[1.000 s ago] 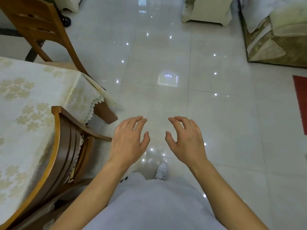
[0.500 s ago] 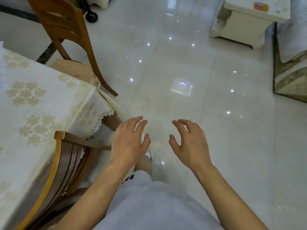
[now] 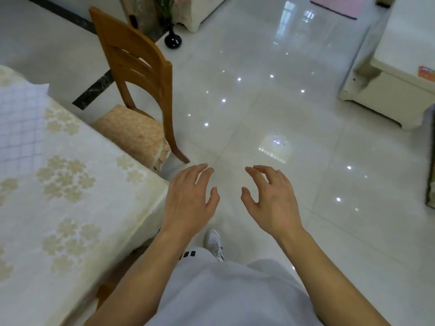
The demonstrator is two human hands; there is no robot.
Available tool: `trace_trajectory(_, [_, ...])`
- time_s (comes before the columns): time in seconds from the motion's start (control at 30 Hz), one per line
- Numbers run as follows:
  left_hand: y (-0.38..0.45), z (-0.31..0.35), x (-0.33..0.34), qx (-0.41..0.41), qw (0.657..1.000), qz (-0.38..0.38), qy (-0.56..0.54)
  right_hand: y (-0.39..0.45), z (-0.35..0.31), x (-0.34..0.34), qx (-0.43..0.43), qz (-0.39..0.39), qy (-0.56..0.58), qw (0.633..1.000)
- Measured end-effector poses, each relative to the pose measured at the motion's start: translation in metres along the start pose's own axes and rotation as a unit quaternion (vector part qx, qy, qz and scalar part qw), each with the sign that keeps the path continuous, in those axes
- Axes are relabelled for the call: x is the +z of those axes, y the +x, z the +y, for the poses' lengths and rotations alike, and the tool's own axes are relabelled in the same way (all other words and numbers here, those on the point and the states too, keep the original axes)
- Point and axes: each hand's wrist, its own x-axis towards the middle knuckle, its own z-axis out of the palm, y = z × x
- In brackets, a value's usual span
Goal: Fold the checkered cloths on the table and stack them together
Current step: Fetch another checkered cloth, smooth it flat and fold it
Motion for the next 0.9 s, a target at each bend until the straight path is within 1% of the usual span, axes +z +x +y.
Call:
trace_trajectory(0.2, [0.047, -0.035, -0.012, -0.047, 0.999, 0.003, 0.018, 0.07, -0.012, 0.022, -0.046, -0.016, 0.006, 0.999])
trace_trajectory(0.5, [0.134, -0.055, 0.0, -0.096, 0.995, 0.006, 0.036, 0.175, 0.007, 0.053, -0.086, -0.036, 0.033, 0.995])
trace_trajectory(0.63, [0.199, -0.051, 0.01, -0.121, 0.991, 0.002, 0.062, 0.244, 0.027, 0.063, -0.108, -0.052, 0.055, 0.991])
trace_trajectory(0.73, [0.258, -0.046, 0.021, -0.143, 0.987, -0.002, 0.076, 0.307, 0.049, 0.067, -0.142, -0.058, 0.056, 0.987])
trace_trajectory(0.9, [0.355, -0.027, 0.038, -0.169, 0.982, 0.013, 0.084, 0.411, 0.089, 0.061, -0.17, -0.067, 0.057, 0.982])
